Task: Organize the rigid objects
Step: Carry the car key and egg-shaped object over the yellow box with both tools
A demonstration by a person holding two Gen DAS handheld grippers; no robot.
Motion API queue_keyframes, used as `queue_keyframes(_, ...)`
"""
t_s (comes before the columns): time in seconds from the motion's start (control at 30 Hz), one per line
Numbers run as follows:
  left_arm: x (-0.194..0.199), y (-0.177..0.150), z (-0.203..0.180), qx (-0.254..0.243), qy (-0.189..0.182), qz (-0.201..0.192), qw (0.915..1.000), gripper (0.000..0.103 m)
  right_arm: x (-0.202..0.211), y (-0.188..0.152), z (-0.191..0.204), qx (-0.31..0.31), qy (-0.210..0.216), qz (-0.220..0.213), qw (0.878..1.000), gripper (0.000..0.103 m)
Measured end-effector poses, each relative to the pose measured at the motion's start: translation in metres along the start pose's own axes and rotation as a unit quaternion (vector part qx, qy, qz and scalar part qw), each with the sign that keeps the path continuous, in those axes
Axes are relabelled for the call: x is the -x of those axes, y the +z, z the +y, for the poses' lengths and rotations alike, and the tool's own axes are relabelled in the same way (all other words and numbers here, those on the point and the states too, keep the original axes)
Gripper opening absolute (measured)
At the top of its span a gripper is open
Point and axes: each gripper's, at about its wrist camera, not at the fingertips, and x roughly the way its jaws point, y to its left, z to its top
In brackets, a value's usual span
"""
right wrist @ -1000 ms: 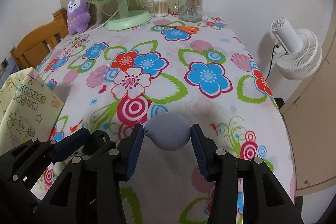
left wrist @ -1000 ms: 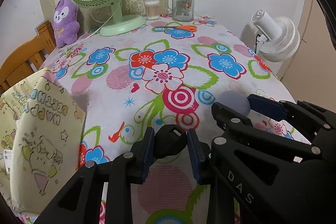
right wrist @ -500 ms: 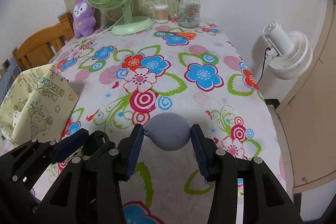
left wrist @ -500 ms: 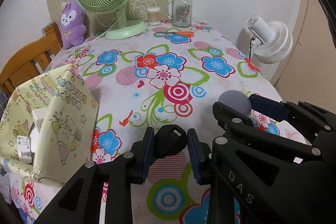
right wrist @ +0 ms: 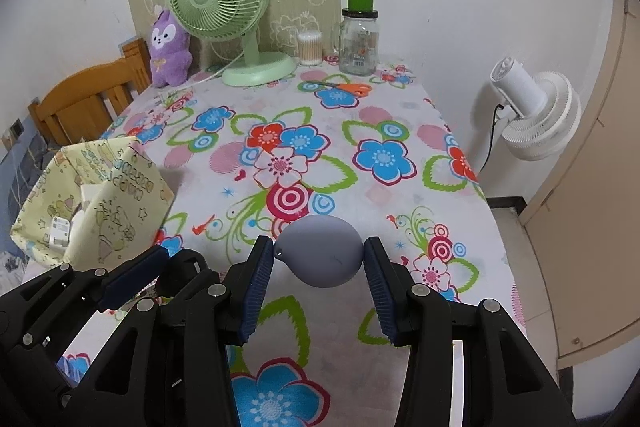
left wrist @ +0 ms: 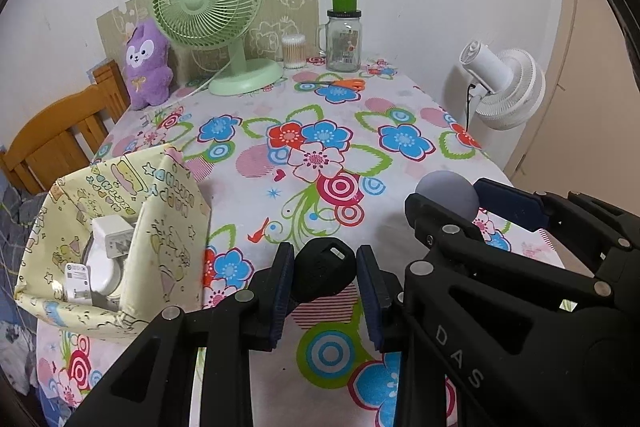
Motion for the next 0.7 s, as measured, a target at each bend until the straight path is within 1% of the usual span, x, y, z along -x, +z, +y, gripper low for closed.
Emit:
queue_keyframes(0.47,0.028,0.009,0.017,-0.002,0.013,-0.016,0.9998,0.032,0.025,0.014,0.022,0.006,0.011,-0.018,1.000,0.050)
queue_keyframes(0.7,0.035,0.013,0.027,-0.002,0.019,-0.022,0.9996,0.032,0.030,0.021,0.035,0.013,0.020,-0.025,0.999,0.050)
